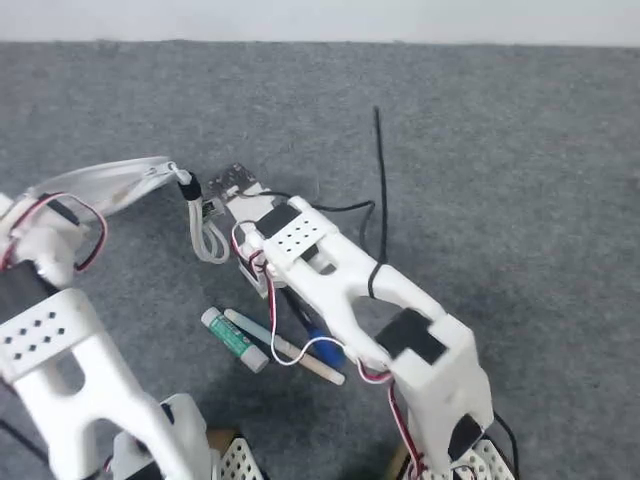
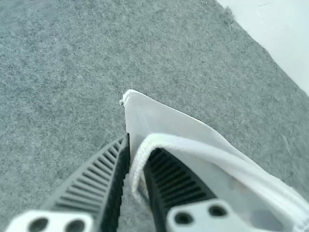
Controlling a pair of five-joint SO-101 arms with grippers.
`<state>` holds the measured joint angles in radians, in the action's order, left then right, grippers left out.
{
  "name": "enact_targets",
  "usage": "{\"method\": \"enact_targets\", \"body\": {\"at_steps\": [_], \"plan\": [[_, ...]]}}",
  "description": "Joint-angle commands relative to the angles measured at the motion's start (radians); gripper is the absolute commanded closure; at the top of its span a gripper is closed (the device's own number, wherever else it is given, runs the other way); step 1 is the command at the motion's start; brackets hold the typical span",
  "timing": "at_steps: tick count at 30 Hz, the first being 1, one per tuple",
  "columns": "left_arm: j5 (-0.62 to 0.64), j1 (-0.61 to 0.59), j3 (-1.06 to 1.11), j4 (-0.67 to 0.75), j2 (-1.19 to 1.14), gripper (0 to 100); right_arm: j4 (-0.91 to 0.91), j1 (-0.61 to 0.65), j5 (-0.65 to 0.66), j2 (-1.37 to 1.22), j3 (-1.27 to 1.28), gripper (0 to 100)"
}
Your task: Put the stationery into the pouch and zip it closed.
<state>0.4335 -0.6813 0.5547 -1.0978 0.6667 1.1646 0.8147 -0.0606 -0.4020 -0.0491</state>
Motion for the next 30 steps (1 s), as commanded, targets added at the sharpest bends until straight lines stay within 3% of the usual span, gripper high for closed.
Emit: {"method": "enact_targets", "body": {"at_steps": [1,21,30], "plan": [[-0.041,0.081,-0.038,-0.028,0.043,99,0.061,-0.008,0.011,0.160,-0.023,98.2],[-0.083,0.377,-0.219,-0.242,0.043,99,0.131,-0.200,0.011,0.447,-0.020,98.2],[-0.184,0.477,-0.285,-0.330,0.043,99,0.148,-0.231,0.011,0.496,-0.020,98.2]]}}
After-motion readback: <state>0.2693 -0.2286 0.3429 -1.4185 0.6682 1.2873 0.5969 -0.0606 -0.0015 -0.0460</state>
